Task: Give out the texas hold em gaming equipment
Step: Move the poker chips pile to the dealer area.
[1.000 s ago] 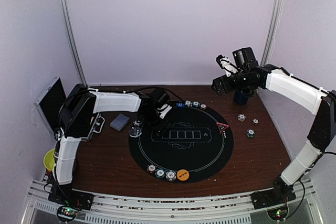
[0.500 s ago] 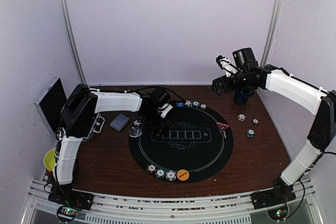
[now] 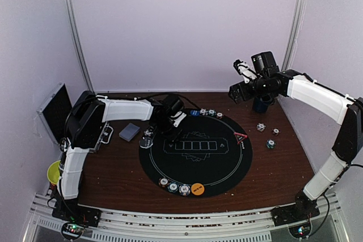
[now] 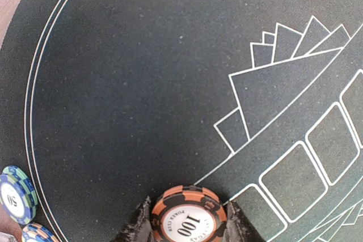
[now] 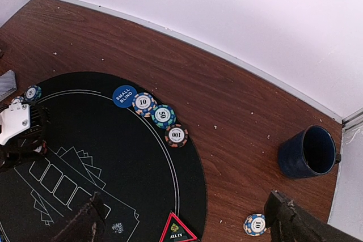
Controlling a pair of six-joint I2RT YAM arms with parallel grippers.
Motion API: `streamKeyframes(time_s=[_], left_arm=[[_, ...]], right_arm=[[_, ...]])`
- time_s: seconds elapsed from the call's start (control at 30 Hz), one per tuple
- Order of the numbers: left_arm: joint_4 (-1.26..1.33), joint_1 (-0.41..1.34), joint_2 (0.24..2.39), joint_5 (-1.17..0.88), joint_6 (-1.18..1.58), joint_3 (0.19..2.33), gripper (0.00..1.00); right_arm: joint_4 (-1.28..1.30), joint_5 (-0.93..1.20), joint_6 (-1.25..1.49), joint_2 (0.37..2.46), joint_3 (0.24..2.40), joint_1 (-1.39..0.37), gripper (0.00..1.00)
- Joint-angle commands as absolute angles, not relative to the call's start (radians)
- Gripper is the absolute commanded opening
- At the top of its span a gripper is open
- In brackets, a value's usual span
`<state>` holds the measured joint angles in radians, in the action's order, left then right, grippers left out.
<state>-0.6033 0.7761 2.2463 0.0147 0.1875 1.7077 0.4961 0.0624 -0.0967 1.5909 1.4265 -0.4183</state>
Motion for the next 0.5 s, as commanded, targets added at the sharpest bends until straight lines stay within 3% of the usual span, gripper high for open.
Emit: streamKeyframes(time_s=[0.0,0.47], left_arm=[[-0.620,0.773,2.263,0.035,0.187,1.713,0.27],[-0.607,0.736,2.248,0.195,0.145,1.795,0.25]], right_arm=[[0.474,0.067,-0.088,1.554,1.413,-0.414,0.99],[0.472,0.068,-0.088,1.551,1.410,-0.414,0.99]])
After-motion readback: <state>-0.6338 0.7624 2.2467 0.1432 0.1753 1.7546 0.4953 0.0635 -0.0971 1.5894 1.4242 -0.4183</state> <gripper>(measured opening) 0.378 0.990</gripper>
